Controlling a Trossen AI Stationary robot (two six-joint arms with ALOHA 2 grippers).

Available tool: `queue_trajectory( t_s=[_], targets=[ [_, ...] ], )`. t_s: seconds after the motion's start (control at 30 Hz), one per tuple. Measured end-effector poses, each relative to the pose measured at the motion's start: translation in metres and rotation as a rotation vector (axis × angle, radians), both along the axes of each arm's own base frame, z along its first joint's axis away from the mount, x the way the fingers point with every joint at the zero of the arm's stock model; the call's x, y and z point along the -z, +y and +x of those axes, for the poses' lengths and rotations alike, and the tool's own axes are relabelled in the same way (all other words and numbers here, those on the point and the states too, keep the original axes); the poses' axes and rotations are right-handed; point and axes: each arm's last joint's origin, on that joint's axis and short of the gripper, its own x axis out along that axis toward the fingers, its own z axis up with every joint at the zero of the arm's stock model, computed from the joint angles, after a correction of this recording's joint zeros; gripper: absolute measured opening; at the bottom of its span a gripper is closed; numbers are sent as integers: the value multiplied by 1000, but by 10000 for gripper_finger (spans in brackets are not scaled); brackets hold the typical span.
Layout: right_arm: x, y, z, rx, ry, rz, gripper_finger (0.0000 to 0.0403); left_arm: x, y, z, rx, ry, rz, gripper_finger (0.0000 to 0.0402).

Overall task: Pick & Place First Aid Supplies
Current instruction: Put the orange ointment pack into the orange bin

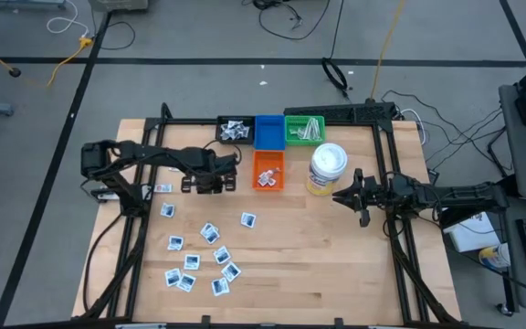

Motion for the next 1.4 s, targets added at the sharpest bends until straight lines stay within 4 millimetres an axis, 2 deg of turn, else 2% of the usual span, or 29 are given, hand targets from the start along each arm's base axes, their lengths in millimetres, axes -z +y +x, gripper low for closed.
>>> queue_trajectory(
  t_s=[0.13,0.27,0.47,0.63,0.83,1.17,1.4],
  targets=[
    [0,0,0,0,0,0,59,-8,1,-7,-43,9,5,131],
    [0,0,0,0,1,0,59,-8,5,-10,-92,21,13,175],
    [0,0,0,0,0,0,59,5,11,-15,-155,50,9,194],
    [0,0,0,0,0,0,59,19,13,-16,-176,66,38,179],
    [0,0,0,0,1,0,59,23,15,-11,-139,35,57,147],
    [0,0,0,0,0,0,59,23,14,-12,-50,44,44,9],
    [0,0,0,0,0,0,59,21,14,-13,-24,33,39,3]
  ],
)
